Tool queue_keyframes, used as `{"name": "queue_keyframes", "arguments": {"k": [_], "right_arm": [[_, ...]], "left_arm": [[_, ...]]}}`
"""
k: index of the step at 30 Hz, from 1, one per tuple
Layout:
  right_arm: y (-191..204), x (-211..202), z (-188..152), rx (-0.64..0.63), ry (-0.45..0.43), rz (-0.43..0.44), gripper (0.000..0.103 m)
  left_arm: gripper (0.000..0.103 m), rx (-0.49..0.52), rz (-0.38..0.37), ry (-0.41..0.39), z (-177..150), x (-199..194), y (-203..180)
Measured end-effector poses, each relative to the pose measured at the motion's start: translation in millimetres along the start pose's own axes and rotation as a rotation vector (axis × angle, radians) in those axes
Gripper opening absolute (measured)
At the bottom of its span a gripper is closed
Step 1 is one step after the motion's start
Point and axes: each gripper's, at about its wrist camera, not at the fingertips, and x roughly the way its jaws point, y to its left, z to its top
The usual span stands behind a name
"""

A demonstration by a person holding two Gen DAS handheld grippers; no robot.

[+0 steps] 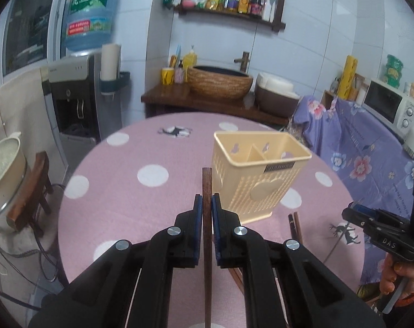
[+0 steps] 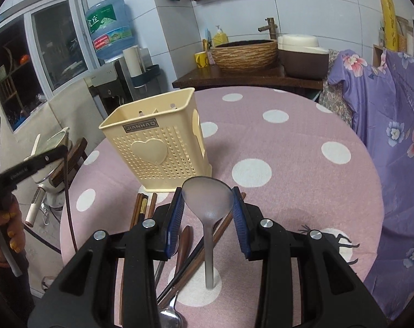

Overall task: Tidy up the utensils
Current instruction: 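Carry the spoon and chopstick over the beige holder and lower them in with both tools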

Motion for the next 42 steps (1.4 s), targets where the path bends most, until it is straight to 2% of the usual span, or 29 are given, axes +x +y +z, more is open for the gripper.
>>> {"name": "queue_keyframes", "arguments": {"k": [5, 15, 21, 27, 32, 34, 38, 42], "right_arm": [[0, -7, 3, -0.015, -0.009, -0.006, 0.035], [1, -11, 3, -0.027, -0.008, -0.002, 0.035], [3, -17, 13, -0.029, -0.011, 0.033, 0.035], [18, -37, 58, -0.043, -0.085, 0.087, 0.035], [37, -55, 112, -0.054, -0.191, 0.113, 0.035], [45, -55, 134, -0.054, -0.227, 0.109, 0.035], [58, -44, 164, -0.073, -0.277, 0.105, 0.035], [63, -16, 169, -0.096, -0.269, 0.072, 0.035]], "left_arm": [[0.008, 0.000, -0.006, -0.054, 6, -17, 2], [0.008, 0.009, -0.018, -0.074, 6, -23, 2], [0.008, 0.012, -0.039, -0.107, 15, -43, 3], [0.008, 0.018, -0.077, -0.174, 51, -73, -2], [0.008, -0.030, -0.143, -0.263, 103, -100, -6], [0.008, -0.037, -0.143, -0.315, 125, -105, -13], [0.008, -0.038, -0.131, -0.373, 153, -94, -27], [0.008, -0.015, -0.073, -0.381, 147, -58, -40]]}}
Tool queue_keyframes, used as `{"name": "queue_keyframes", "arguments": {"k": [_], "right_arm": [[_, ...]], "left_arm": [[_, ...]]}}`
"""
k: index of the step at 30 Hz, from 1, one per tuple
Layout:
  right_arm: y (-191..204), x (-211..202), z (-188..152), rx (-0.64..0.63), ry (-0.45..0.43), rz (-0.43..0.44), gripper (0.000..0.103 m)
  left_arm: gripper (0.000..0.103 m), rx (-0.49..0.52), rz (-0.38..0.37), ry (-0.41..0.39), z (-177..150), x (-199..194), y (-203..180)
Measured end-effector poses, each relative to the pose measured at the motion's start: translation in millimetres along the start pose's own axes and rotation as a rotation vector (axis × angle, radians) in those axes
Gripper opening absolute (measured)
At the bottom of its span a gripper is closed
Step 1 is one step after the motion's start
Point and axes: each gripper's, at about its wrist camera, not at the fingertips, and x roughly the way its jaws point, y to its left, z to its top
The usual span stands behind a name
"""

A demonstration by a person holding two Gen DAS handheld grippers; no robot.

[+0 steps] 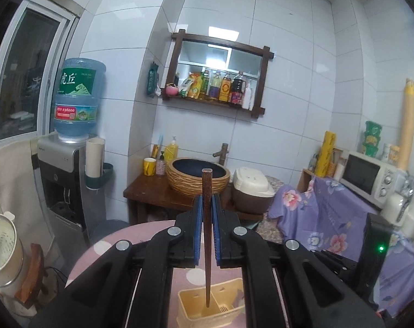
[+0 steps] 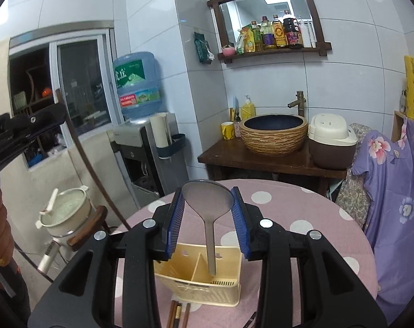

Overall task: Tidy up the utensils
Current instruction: 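Carry the spoon and chopstick over the beige holder and lower them in with both tools, then open both tools to release the spoon and chopstick into the holder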

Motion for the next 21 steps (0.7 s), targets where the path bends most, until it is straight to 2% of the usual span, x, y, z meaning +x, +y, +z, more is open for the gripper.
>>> {"name": "queue_keyframes", "arguments": {"k": [4, 10, 17, 21], "right_arm": [[-5, 26, -22, 0.003, 0.049, -0.008, 0.035], [-13, 52, -59, 0.012, 0.115, -0.022, 0.035], [-10, 61, -85, -0.041, 0.127, -0.062, 0.035], [-11, 66, -95, -0.052, 0.144, -0.079, 0.036]], "left_arm": [[0.008, 0.014, 0.021, 0.040, -35, 27, 0], [0.008, 0.007, 0.024, 0.113, -76, 48, 7], [0.008, -0.010, 0.027, 0.195, -107, 65, 14], [0.008, 0.014, 0.063, 0.177, -113, 64, 14]]}}
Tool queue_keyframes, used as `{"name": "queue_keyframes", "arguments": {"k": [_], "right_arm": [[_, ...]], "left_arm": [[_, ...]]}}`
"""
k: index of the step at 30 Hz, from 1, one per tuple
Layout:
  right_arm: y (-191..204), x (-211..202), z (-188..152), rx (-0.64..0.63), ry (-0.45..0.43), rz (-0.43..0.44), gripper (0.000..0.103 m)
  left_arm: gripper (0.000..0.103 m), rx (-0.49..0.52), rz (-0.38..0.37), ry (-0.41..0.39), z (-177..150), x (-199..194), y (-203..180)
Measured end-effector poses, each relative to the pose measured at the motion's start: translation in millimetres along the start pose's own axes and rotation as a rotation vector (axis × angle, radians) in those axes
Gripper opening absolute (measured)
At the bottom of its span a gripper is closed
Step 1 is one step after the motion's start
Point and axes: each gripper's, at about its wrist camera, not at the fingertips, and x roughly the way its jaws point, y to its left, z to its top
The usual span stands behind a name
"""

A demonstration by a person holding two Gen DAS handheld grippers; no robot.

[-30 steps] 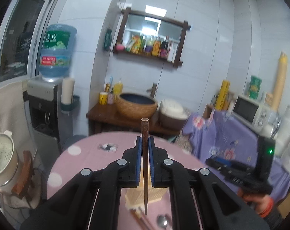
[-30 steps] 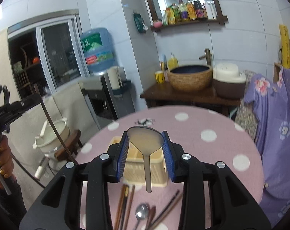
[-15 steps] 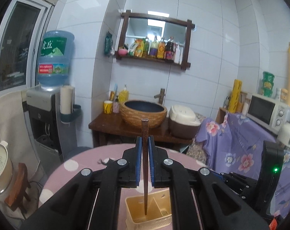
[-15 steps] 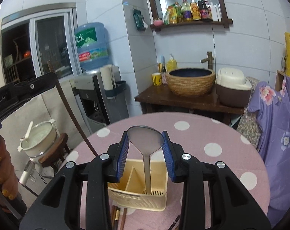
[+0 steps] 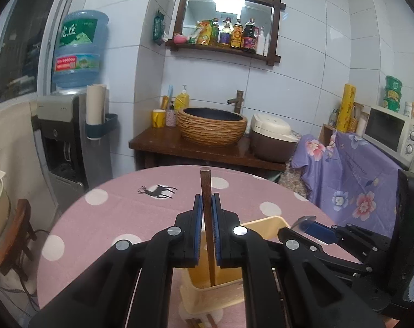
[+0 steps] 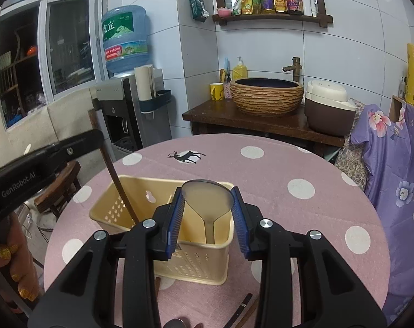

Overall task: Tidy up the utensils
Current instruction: 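Open both tools to release the spoon and chopstick into the holder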

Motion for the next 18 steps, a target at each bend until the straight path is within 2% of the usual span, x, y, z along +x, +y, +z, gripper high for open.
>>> {"name": "queue_keyframes", "arguments": {"k": [8, 9, 10, 12, 15, 16, 18], "right_arm": [[-4, 4, -10, 0.023, -0.012, -0.009, 0.037], [-4, 4, -11, 0.024, -0.014, -0.014, 0.038], [-5, 3, -12, 0.024, -0.017, -0.019, 0.044], [-6, -2, -15, 0.029, -0.030, -0.017, 0.055], [-6, -17, -19, 0.033, -0.070, -0.032, 0.058], [-6, -22, -20, 0.030, -0.076, -0.038, 0.063], [-6, -35, -25, 0.031, -0.091, -0.048, 0.072]], "left_arm": [[0.009, 0.018, -0.017, 0.005, 1, -1, -4], [0.013, 0.021, -0.019, 0.006, 1, -2, -4], [0.018, 0.023, -0.018, 0.006, -1, -3, -4], [0.051, 0.018, -0.022, 0.006, -3, -8, -3], [0.063, 0.015, -0.013, -0.012, -9, -22, 1], [0.066, 0.017, -0.009, -0.013, -12, -26, 2], [0.087, 0.016, -0.004, -0.005, -20, -37, 5]]}}
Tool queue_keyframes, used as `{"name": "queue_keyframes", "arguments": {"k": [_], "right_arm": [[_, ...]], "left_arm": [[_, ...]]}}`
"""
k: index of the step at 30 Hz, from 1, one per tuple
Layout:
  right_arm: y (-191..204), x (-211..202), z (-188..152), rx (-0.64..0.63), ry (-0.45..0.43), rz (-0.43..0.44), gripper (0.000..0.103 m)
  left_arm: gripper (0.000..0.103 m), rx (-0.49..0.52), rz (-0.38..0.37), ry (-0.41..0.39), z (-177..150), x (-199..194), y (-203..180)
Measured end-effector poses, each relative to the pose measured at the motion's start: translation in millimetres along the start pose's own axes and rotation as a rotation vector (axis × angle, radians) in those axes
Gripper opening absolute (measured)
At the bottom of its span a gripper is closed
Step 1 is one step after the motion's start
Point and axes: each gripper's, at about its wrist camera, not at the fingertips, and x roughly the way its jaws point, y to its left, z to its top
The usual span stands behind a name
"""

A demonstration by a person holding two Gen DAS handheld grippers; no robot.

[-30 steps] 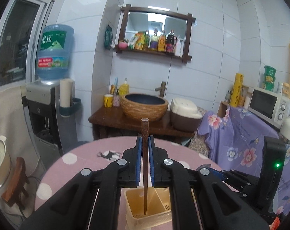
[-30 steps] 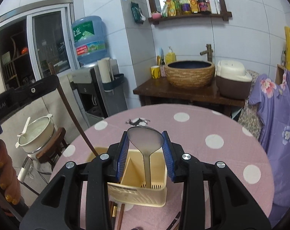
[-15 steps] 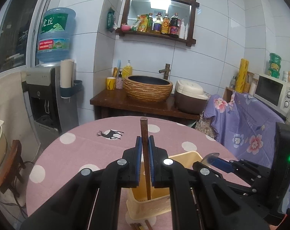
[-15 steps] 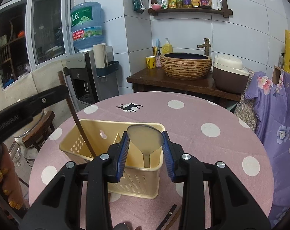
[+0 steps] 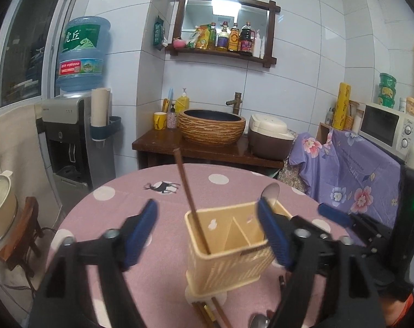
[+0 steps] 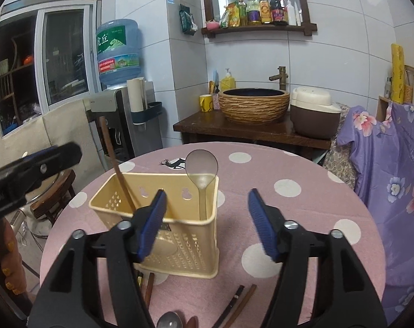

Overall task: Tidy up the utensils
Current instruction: 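Open both tools to release the spoon and chopstick into the holder, then move both tools back down to the remaining utensils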

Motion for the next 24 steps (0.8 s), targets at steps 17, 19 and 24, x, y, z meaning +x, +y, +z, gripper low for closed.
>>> {"name": "queue_keyframes", "arguments": {"k": [17, 19, 24], "right_arm": [[-32, -28, -123, 0.067, 0.278, -0.104, 0.093], [-33, -27, -134, 0.080, 0.300, -0.096, 0.093], [-31, -23, -152, 0.090, 0.354, -0.109, 0.093]], "left_arm": [[0.082, -0.054, 0.056, 0.304, -131, -13, 28], [0.075, -0.047, 0.052, 0.333, -139, -8, 26], [0.060, -0.021, 0.022, 0.380, -153, -1, 15]]}}
